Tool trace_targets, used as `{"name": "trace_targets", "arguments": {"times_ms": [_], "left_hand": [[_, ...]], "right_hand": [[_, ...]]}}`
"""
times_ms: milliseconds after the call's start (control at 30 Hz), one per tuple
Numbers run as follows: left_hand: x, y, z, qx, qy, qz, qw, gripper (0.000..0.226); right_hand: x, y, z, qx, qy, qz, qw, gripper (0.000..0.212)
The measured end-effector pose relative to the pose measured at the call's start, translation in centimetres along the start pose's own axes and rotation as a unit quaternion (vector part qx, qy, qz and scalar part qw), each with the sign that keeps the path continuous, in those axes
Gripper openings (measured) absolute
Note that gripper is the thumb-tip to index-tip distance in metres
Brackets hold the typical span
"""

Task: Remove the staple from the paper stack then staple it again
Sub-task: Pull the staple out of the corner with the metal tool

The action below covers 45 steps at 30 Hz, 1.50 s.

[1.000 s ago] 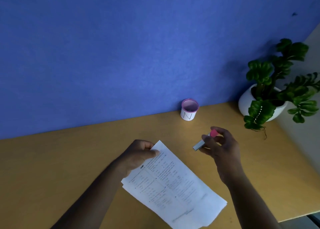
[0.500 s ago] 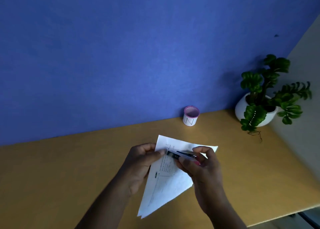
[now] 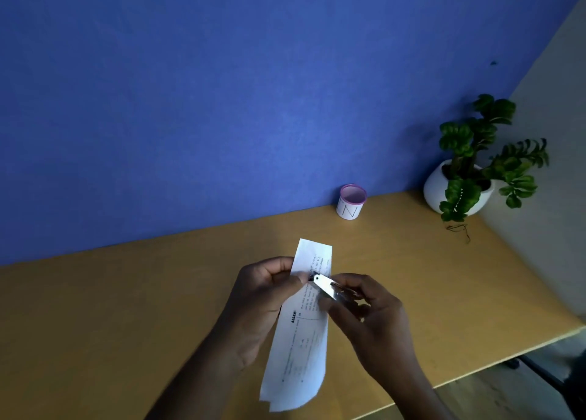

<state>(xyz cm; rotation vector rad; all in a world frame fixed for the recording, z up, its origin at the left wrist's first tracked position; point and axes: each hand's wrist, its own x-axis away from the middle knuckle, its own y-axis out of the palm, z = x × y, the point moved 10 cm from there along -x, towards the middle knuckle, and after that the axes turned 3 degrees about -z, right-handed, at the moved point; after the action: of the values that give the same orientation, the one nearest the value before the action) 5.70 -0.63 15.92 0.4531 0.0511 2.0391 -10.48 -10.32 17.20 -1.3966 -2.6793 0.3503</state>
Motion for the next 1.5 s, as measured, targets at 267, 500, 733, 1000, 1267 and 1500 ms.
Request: {"name": "trace_targets", "arguments": {"times_ms": [267, 500, 733, 1000, 1267, 1500], "left_hand": [[1.4, 0.2, 0.6, -0.037, 0.012, 0.047, 0.998, 0.026], [2.2, 2.3, 2.2, 0.006, 0.026, 0.061, 0.998, 0.023], [2.7, 4.6, 4.3, 0.021, 0.048, 0.072, 0.996, 0.018], [2.9, 6.5, 5.5, 0.006, 0.054, 0.065, 0.996, 0.024], [3.0, 6.8, 6.1, -0.050, 0.072, 0.068, 0.994, 0.015], [3.5, 6.7, 7.1, -0.143, 0.086, 0.104, 0.981, 0.017]], "right_hand": [[0.7, 1.1, -1.4, -0.048, -0.022, -0.101, 0.993, 0.019], [-0.5, -1.1, -3.4, -0.049, -0.046, -0.103, 0.992, 0.009], [-0.9, -4.3, -5.0, 0.017, -0.138, -0.059, 0.989, 0.017], [-0.3, -6.8, -7.4, 0.123, -0.231, 0.000, 0.965, 0.014], [0.0, -7.3, -8.4, 0.194, -0.273, 0.026, 0.942, 0.018], [-0.1, -7.2, -8.8, 0.223, -0.289, 0.022, 0.931, 0.019]]}}
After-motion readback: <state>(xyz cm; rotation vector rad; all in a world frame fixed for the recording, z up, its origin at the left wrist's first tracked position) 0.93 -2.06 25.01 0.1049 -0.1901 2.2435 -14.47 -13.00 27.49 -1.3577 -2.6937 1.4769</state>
